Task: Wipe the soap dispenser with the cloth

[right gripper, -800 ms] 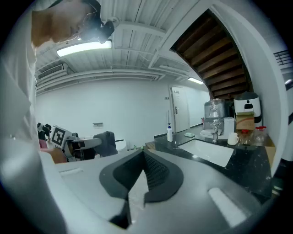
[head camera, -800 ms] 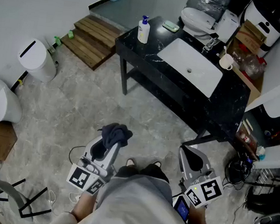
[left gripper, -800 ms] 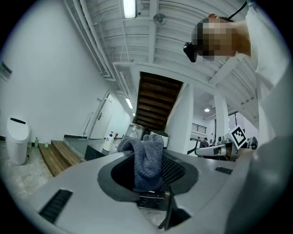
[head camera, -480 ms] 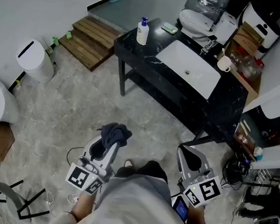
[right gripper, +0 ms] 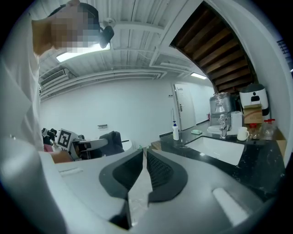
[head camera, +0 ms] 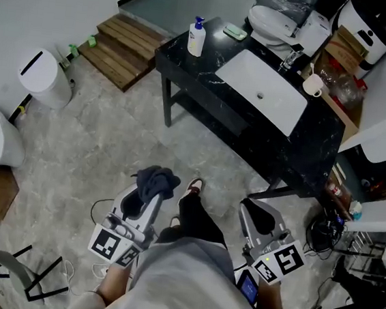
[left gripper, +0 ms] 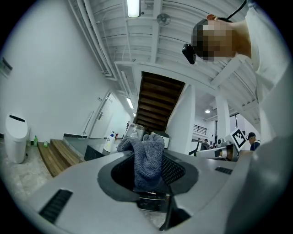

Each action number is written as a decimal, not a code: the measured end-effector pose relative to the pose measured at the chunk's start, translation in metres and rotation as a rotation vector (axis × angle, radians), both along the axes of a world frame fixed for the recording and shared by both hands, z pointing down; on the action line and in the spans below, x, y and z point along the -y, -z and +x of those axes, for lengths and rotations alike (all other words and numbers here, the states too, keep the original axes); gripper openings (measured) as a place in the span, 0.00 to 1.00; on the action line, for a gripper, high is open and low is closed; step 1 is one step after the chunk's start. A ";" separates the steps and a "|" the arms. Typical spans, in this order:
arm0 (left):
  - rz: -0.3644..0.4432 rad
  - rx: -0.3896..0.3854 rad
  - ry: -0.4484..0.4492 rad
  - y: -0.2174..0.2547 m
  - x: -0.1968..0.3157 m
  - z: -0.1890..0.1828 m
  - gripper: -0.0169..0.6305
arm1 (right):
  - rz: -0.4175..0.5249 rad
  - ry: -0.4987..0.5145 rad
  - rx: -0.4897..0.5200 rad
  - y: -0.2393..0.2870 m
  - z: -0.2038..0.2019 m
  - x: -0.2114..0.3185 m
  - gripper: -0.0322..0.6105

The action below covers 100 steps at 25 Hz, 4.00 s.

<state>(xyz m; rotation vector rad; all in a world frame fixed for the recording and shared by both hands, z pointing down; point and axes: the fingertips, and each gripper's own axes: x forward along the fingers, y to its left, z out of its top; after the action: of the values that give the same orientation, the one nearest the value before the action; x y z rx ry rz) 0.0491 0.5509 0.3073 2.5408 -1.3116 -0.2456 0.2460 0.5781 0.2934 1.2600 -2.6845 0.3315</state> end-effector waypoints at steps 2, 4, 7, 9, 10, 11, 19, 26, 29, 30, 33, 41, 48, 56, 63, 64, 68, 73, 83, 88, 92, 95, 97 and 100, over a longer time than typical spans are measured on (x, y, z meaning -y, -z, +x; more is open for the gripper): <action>-0.003 0.002 0.004 0.000 0.016 -0.002 0.23 | -0.003 0.008 0.009 -0.002 -0.005 0.018 0.06; -0.013 0.006 0.011 -0.001 0.033 -0.004 0.23 | -0.007 0.022 0.019 -0.003 -0.010 0.039 0.06; -0.020 0.017 0.017 0.001 0.057 -0.009 0.23 | -0.010 0.044 0.022 -0.003 -0.018 0.069 0.06; -0.022 0.025 0.016 0.002 0.075 -0.011 0.23 | -0.012 0.051 0.026 -0.003 -0.022 0.089 0.06; -0.023 0.031 0.015 0.002 0.085 -0.011 0.23 | -0.013 0.056 0.029 -0.002 -0.023 0.099 0.06; -0.025 0.037 0.013 0.002 0.096 -0.010 0.23 | -0.013 0.061 0.031 -0.002 -0.024 0.110 0.06; -0.028 0.060 0.002 0.002 0.176 0.000 0.23 | -0.034 0.113 0.020 -0.009 -0.029 0.187 0.06; -0.019 0.081 0.016 0.006 0.236 0.008 0.23 | -0.028 0.160 0.037 -0.012 -0.028 0.251 0.06; -0.002 0.094 0.023 0.009 0.257 0.012 0.23 | -0.011 0.177 0.053 -0.010 -0.027 0.273 0.06; 0.006 0.097 0.025 0.011 0.263 0.014 0.23 | -0.004 0.182 0.058 -0.009 -0.026 0.279 0.06; 0.030 0.101 0.034 0.019 0.278 0.018 0.23 | 0.017 0.203 0.067 -0.004 -0.024 0.294 0.06; 0.052 0.130 0.040 0.031 0.310 0.022 0.23 | 0.080 0.245 0.065 0.016 -0.032 0.326 0.06; 0.024 0.131 0.033 0.018 0.344 0.018 0.23 | 0.063 0.255 0.061 0.004 -0.045 0.349 0.06; 0.013 0.115 -0.003 0.012 0.397 0.010 0.23 | 0.031 0.245 0.043 -0.004 -0.062 0.392 0.06; -0.017 0.101 -0.040 0.002 0.449 -0.005 0.23 | -0.006 0.231 0.034 -0.010 -0.085 0.441 0.06; -0.025 0.098 -0.049 0.001 0.456 -0.007 0.23 | -0.016 0.227 0.032 -0.011 -0.089 0.449 0.06; -0.049 0.092 -0.089 -0.004 0.487 -0.020 0.23 | -0.050 0.207 0.035 -0.016 -0.108 0.479 0.06; -0.045 0.144 -0.128 -0.011 0.531 -0.035 0.23 | -0.101 0.163 0.022 -0.029 -0.124 0.520 0.06; -0.077 0.131 -0.257 -0.027 0.593 -0.055 0.23 | -0.164 0.077 -0.028 -0.040 -0.149 0.577 0.06; -0.043 0.094 -0.337 -0.019 0.625 -0.058 0.23 | -0.176 0.010 -0.072 -0.038 -0.157 0.596 0.06; 0.012 0.058 -0.375 -0.007 0.646 -0.064 0.23 | -0.164 -0.050 -0.096 -0.033 -0.161 0.602 0.06; 0.037 0.025 -0.398 0.001 0.656 -0.065 0.23 | -0.139 -0.119 -0.114 -0.028 -0.157 0.601 0.06; 0.044 0.012 -0.415 0.004 0.659 -0.065 0.23 | -0.136 -0.163 -0.120 -0.027 -0.152 0.599 0.06; 0.049 0.003 -0.453 0.004 0.656 -0.060 0.23 | -0.140 -0.231 -0.124 -0.026 -0.141 0.595 0.06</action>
<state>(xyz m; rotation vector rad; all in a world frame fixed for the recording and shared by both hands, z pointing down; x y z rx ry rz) -0.0109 -0.1052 0.3034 2.7898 -0.7041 -0.1794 0.1049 -0.0165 0.3195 1.4964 -2.3736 0.4453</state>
